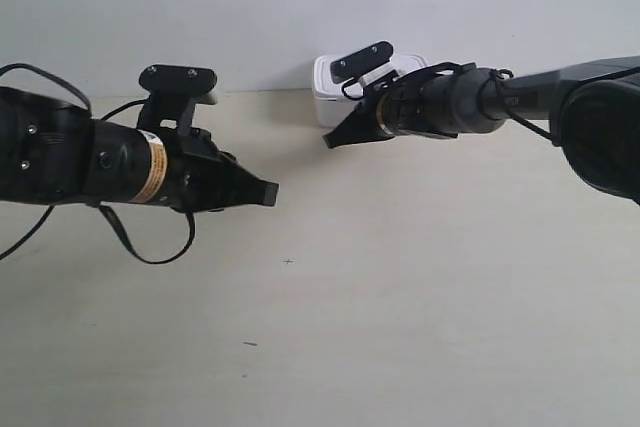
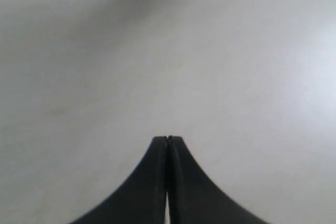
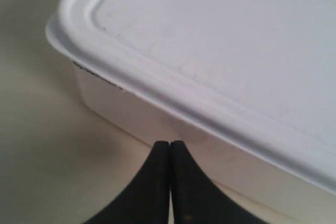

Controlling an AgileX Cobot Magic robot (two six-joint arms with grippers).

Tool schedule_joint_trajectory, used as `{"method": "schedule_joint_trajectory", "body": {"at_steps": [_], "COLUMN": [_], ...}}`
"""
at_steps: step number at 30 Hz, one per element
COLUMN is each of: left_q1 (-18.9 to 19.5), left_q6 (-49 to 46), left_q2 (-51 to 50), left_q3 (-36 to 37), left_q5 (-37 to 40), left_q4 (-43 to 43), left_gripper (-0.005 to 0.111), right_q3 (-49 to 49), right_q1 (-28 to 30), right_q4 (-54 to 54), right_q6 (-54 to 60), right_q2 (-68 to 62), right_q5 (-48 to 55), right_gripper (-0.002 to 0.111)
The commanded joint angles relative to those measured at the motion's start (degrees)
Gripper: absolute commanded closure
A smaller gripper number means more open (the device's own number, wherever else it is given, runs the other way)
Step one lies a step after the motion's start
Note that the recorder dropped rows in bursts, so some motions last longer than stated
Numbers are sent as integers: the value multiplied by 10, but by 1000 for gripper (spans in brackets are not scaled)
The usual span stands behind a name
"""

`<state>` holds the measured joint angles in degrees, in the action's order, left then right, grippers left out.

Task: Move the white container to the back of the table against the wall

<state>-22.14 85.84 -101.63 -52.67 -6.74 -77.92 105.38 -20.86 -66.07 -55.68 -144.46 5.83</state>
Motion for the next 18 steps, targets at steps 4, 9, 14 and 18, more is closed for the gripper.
{"method": "schedule_joint_trajectory", "body": {"at_steps": [4,9,14,18], "left_q1": [-23,-57,-83,-86], "left_q6": [2,1,0,0], "left_q2": [91,148,203,236], "left_q3": [96,148,181,207], "left_q5": [-12,-28,-27,-11], "left_q4": [15,20,21,21], "left_gripper": [107,107,107,107], "right_q3": [32,32,32,30], "right_q1": [2,2,2,2], "right_q4": [-6,-4,0,8], "right_q6": [2,2,2,2], "right_q2": [-10,-10,-10,-9], "right_q5": [31,31,31,32], "right_gripper": [108,108,108,108]}}
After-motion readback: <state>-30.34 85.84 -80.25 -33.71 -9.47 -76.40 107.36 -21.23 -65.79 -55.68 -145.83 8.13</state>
